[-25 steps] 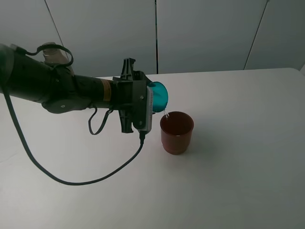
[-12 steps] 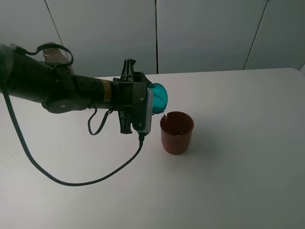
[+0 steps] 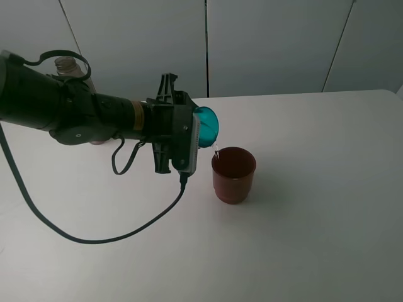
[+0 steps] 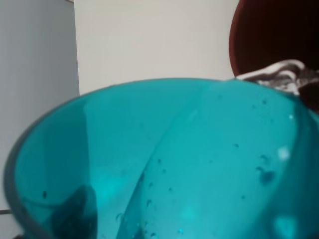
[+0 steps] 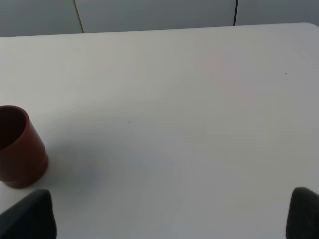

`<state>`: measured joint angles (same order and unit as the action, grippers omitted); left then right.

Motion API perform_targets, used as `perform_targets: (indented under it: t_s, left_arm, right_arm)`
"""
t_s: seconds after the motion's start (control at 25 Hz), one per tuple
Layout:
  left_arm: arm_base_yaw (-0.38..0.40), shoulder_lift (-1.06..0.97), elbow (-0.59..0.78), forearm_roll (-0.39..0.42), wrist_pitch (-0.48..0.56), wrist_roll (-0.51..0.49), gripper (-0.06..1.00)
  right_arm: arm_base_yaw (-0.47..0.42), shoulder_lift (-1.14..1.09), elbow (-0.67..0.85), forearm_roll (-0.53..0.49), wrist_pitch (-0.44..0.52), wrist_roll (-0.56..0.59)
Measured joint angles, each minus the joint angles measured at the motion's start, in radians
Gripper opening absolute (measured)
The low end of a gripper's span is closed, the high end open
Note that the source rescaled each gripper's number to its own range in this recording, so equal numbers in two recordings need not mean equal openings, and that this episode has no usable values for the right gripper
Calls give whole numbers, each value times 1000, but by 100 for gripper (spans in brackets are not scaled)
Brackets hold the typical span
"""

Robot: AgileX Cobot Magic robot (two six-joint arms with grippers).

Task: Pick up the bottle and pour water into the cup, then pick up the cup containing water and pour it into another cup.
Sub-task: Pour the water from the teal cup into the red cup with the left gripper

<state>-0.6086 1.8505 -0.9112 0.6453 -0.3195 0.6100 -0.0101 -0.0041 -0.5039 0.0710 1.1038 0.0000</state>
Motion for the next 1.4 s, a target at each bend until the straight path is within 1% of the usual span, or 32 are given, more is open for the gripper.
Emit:
perform_targets:
  t_s: [0.24, 0.64, 0.88, 1.4]
  left_arm:
    - [-40, 0, -37, 2, 95, 24, 7]
    - [-50, 0, -41, 2, 127, 48, 7]
    - [-73, -1, -82, 7, 203, 50, 7]
    - [-78, -2, -87, 9, 225, 83, 7]
  right_arm:
    - [0, 0, 0, 0, 0, 0]
    - [0, 0, 0, 0, 0, 0]
    - [0, 0, 0, 0, 0, 0]
    - [0, 0, 0, 0, 0, 0]
